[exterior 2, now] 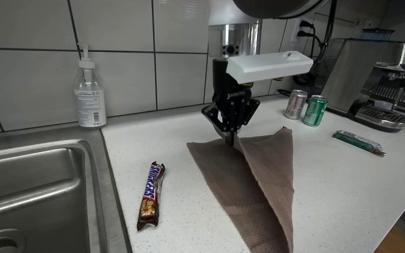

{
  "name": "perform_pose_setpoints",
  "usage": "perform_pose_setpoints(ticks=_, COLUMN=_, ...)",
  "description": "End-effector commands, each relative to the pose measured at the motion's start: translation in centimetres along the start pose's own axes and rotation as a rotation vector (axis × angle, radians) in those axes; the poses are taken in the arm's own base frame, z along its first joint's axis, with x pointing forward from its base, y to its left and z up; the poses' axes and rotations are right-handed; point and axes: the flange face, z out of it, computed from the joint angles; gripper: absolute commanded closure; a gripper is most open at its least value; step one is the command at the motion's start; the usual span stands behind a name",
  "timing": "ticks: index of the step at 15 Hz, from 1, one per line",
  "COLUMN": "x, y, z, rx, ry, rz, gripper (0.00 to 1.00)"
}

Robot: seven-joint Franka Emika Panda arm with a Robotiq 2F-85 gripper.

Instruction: Fold the towel

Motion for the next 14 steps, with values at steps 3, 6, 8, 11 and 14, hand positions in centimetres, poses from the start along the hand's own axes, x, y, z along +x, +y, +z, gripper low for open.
perform_pose_setpoints(ticks=3, x=1.4, y=-0.5, z=-0.7, rx=-0.011, ry=0.004, rz=-0.036, gripper=0.99)
perform_pose_setpoints(ticks=6, x=1.7, y=-0.4, z=-0.8, rx=-0.010, ry=0.009, rz=-0.045, gripper=0.99)
perform_pose_setpoints(ticks=8, x=1.9, y=-0.3, z=-0.9, rx=-0.008, ry=0.013, rz=-0.050, gripper=0.99)
perform_pose_setpoints(ticks=11, x=2.1, y=-0.2, z=-1.1, rx=-0.004, ry=0.018, rz=-0.057, gripper=0.99)
perform_pose_setpoints(ticks=14, x=2.1, y=-0.4, z=-1.4, rx=-0.005, ry=0.025, rz=-0.071, gripper=0.99)
